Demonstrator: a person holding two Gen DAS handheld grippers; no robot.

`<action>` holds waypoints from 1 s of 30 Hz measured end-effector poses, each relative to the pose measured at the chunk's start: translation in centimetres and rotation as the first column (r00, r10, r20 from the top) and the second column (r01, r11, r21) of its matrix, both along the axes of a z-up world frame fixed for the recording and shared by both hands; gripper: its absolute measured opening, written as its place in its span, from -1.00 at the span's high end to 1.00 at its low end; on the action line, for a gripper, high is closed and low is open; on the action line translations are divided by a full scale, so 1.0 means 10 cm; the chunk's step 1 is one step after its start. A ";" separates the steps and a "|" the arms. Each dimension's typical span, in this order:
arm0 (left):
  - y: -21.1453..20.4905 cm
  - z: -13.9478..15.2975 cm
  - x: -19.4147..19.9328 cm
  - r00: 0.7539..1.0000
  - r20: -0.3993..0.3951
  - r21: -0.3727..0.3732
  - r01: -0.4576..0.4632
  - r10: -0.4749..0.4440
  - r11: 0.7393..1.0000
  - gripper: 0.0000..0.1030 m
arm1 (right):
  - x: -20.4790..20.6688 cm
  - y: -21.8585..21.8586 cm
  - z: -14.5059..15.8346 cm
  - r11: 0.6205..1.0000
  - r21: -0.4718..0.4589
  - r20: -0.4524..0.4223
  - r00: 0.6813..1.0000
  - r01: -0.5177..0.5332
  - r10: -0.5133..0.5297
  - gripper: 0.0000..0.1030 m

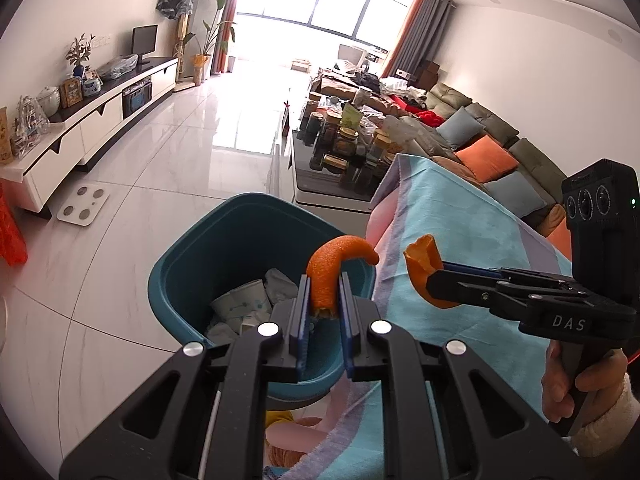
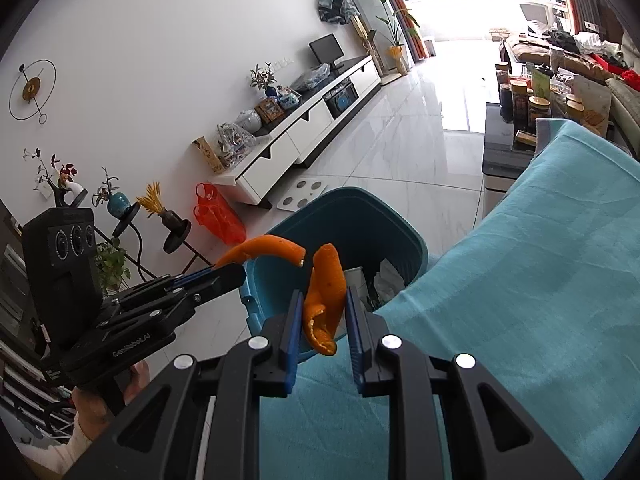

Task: Collect trash
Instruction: 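Carry both orange peels over to the teal bin with both grippers, then lower the orange peels into the teal bin and open both grippers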

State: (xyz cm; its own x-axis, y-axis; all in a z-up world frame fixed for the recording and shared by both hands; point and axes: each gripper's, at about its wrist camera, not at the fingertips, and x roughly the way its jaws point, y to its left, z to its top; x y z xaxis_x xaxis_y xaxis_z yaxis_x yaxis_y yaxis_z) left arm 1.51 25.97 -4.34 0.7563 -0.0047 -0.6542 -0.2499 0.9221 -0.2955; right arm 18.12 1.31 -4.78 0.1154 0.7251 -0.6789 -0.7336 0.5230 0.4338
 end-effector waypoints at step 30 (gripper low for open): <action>0.21 -0.32 0.19 0.995 -0.061 -0.015 -0.078 0.077 0.997 0.74 | 0.08 0.63 -0.27 0.994 -0.098 -0.047 0.998 -0.039 0.034 0.61</action>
State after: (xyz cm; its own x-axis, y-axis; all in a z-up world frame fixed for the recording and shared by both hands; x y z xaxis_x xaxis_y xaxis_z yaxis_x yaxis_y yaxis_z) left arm 3.41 28.04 -7.58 0.7138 0.0404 -0.6991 -0.3380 0.8942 -0.2934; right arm 18.95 7.59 -7.50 0.0579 0.6570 -0.7517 -0.7341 0.5383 0.4139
